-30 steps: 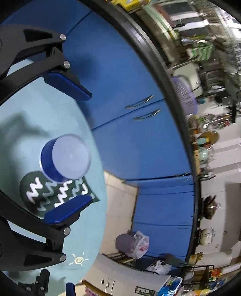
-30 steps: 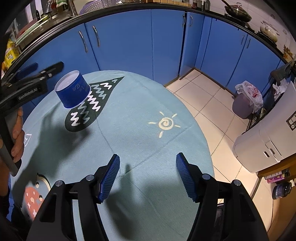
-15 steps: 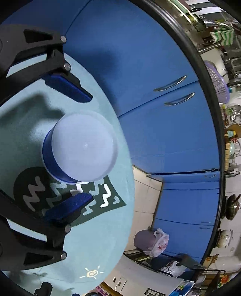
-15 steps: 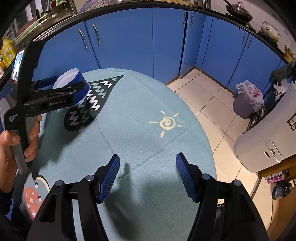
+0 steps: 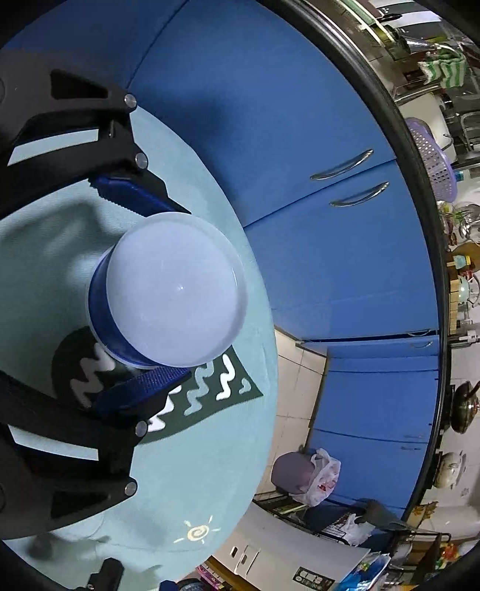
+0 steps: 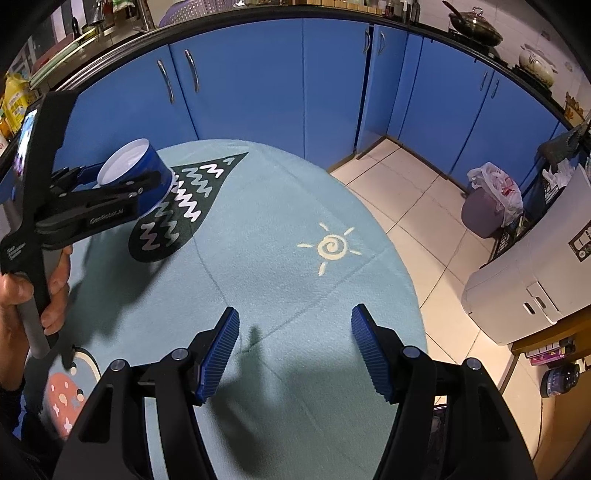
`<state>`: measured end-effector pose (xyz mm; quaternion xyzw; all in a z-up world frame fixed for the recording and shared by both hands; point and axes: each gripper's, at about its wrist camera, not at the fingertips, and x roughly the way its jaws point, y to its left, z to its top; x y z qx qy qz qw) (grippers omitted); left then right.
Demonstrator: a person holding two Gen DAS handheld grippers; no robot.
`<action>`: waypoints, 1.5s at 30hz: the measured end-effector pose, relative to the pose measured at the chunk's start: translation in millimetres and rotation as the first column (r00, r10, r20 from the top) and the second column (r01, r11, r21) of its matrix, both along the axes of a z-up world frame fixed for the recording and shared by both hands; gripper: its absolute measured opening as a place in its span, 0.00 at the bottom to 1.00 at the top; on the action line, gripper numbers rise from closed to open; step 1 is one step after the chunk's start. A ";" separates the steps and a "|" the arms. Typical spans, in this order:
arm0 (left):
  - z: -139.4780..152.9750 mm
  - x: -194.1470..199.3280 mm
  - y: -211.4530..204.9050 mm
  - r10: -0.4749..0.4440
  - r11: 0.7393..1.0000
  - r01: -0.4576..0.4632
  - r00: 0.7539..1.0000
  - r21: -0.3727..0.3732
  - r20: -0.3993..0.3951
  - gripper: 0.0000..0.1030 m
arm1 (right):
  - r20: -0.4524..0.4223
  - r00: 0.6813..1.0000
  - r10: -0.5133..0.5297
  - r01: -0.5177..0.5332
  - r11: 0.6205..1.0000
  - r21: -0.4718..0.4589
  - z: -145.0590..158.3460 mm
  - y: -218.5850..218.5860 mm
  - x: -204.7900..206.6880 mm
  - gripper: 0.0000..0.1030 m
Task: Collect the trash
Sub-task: 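Close the left tool around the blue paper cup and lift it, then carry the blue paper cup with the left tool over the black bin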
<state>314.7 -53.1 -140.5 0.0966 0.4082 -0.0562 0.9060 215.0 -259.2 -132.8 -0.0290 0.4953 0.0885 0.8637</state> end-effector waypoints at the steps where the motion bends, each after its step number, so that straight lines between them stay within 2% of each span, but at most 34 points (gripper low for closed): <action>1: 2.3 -3.3 -1.1 -0.002 1.000 0.002 1.000 -0.001 0.002 0.75 | 0.003 1.000 -0.003 0.003 1.000 0.001 1.7 -1.0 -1.4 0.60; 17: 42.6 -54.5 -14.7 -0.029 1.000 0.029 0.999 0.002 0.036 0.75 | 0.070 0.997 -0.040 0.039 0.999 0.008 39.3 -22.1 -36.6 0.60; 28: 71.5 -100.3 -44.8 -0.076 0.997 0.076 0.995 0.011 0.059 0.75 | 0.113 0.990 -0.087 0.085 0.996 0.015 63.3 -52.0 -73.8 0.60; 37: 92.4 -140.4 -92.8 -0.152 0.988 0.151 0.986 0.023 0.074 0.75 | 0.146 0.977 -0.154 0.151 0.988 0.029 76.9 -91.8 -115.9 0.60; 45: 101.1 -175.3 -152.1 -0.246 0.969 0.244 0.966 0.039 0.076 0.75 | 0.157 0.962 -0.223 0.220 0.975 0.035 79.3 -136.1 -152.7 0.60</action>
